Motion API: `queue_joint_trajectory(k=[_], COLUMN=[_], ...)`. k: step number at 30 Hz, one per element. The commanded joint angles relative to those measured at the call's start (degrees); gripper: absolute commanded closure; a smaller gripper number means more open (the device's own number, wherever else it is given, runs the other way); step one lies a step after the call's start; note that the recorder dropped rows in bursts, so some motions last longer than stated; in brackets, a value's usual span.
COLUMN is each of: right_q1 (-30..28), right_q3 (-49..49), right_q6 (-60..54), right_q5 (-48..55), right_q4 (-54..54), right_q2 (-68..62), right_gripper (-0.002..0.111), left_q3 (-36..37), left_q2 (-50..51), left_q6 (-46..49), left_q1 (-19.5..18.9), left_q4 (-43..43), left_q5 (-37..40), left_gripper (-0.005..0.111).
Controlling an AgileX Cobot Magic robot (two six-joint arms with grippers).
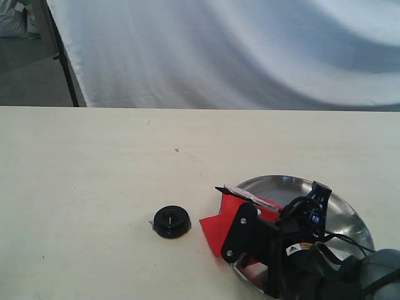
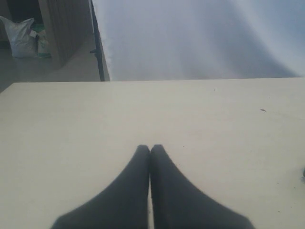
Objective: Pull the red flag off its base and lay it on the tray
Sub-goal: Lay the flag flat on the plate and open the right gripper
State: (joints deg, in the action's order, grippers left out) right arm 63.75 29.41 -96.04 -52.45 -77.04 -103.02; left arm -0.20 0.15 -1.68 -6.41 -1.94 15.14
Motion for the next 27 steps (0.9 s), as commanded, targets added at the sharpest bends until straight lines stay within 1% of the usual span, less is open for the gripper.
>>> queue_joint_trajectory(k=[1,2,4,14,16,18,21,24,27], right_q1=[-0.38,-0.38,-0.38,-0.38,-0.38,-0.27,-0.27,-0.27,-0.27], right_q3=[-0.16,-0.16,-0.16,-0.16,-0.16,-0.16,-0.16,-0.16,-0.16], right_q6=[2.34,3.83,5.43,6.04,6.81,8.41,11.69,16.27,21.87], right_q5=[-2.17,-3.27,-5.07,-2.81,-2.81,-3.66,-4.34,-4.46,-4.74], right_q4=[1.70,2.00,2.15,2.28,2.63,2.91,4.14,6.13,9.12], right_q2=[-0.08,-0.08,-0.08,-0.08,-0.08,-0.08,0.04,0.56,1.97], right_gripper=[0.038,0.030,0.025,0.026,0.028,0.036,0.054,0.075,0.099], left_q3=[0.20,0.20,0.20,0.20,0.20,0.20,0.20,0.20,0.20], left_q2=[-0.15,-0.15,-0.15,-0.15,-0.15,-0.15,-0.15,-0.15,-0.15], left_q6=[-0.07,-0.07,-0.07,-0.07,-0.07,-0.07,-0.07,-0.07,-0.07], left_q1=[0.35,0.35,0.35,0.35,0.35,0.35,0.35,0.35,0.35], left_q4=[0.32,0.32,0.32,0.32,0.32,0.32,0.32,0.32,0.32], left_q5=[-0.31,-0.31,-0.31,-0.31,-0.31,-0.31,-0.31,-0.31,-0.31], left_gripper=[0.107,0.107,0.107,0.107,0.107,0.107,0.107,0.107,0.107])
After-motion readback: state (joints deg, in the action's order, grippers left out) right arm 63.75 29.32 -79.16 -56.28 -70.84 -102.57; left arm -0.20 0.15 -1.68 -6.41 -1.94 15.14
